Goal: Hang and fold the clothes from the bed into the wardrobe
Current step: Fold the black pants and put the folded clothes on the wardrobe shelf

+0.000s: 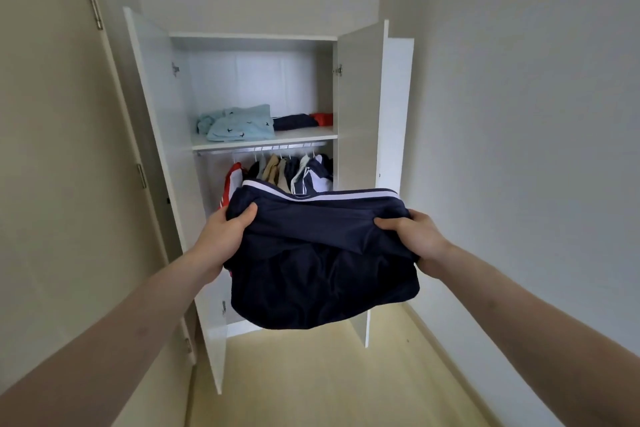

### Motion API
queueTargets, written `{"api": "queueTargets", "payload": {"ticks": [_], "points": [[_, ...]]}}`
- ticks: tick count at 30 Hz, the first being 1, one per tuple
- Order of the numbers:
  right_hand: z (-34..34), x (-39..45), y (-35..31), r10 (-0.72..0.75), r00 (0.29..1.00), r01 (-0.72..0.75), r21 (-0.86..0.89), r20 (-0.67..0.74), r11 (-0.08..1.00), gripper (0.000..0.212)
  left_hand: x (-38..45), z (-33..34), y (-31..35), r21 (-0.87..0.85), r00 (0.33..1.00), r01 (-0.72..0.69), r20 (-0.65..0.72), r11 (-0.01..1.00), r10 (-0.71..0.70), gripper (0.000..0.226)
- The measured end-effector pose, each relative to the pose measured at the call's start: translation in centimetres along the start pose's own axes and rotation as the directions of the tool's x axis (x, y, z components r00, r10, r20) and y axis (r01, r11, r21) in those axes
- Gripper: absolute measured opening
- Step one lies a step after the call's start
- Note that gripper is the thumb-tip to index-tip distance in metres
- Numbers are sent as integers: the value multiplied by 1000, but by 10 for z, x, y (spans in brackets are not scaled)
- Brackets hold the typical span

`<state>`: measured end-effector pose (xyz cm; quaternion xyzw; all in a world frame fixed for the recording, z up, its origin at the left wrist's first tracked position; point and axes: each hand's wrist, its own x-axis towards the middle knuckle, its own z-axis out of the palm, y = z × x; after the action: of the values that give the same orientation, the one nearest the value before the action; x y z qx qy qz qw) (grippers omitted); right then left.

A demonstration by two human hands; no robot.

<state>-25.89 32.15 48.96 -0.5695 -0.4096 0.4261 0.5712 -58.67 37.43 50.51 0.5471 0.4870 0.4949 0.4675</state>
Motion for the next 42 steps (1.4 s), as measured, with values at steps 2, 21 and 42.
{"api": "queueTargets", "payload": {"ticks": [2,21,42], "points": [[20,32,-4,-7,1000,7,6,-4,1000,44,36,-11,-2,-2,1000,-6,-2,1000,6,42],[83,273,-29,-67,996,68,16,-56,998,37,321,-3,-4,151,991,-131,11,980,130,29],[114,600,-75,-108,991,109,-5,73,994,30,591,57,18,171,968,-137,-187,976,169,26]]}}
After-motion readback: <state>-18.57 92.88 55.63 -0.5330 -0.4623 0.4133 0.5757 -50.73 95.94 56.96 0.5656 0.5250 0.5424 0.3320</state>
